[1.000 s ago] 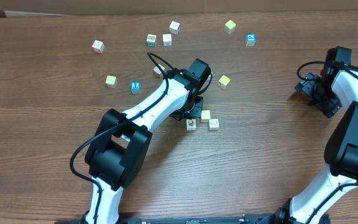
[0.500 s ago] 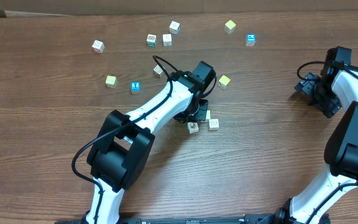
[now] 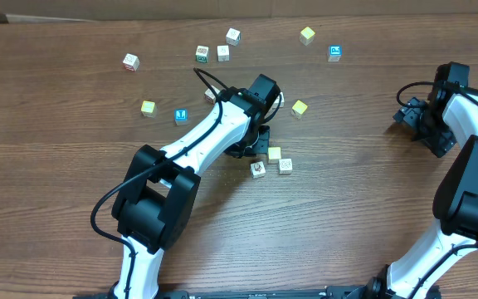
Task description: Form a circle
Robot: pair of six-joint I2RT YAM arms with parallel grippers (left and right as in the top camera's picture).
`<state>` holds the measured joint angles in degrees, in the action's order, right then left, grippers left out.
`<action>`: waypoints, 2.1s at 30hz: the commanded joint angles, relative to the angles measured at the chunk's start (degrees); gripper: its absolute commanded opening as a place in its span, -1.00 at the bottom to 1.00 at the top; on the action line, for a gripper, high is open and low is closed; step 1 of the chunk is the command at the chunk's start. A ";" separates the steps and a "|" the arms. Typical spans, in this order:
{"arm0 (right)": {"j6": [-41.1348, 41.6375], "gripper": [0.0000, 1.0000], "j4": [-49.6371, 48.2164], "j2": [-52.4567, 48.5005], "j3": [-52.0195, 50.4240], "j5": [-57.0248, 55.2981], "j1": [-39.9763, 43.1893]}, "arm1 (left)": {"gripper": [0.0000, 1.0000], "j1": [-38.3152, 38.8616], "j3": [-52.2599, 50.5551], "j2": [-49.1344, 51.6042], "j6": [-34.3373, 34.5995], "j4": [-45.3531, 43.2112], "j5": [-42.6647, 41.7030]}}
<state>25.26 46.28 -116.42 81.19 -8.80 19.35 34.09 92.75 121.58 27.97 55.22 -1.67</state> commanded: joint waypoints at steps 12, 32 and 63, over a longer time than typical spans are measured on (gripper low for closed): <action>0.22 1.00 -0.17 1.55 -0.22 -0.15 -0.11 | -0.92 0.79 1.05 -0.50 1.86 10.75 1.68; 0.22 1.00 -0.17 1.55 -0.22 -0.17 -0.11 | -0.92 2.80 -3.52 -0.50 2.49 5.79 1.68; 0.22 1.00 -0.17 1.55 -0.22 -0.17 -0.11 | -0.91 3.13 -3.52 -0.50 3.67 4.46 -3.28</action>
<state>25.26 46.26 -116.42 81.19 -8.80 19.35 36.77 89.36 121.58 29.95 58.94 -4.01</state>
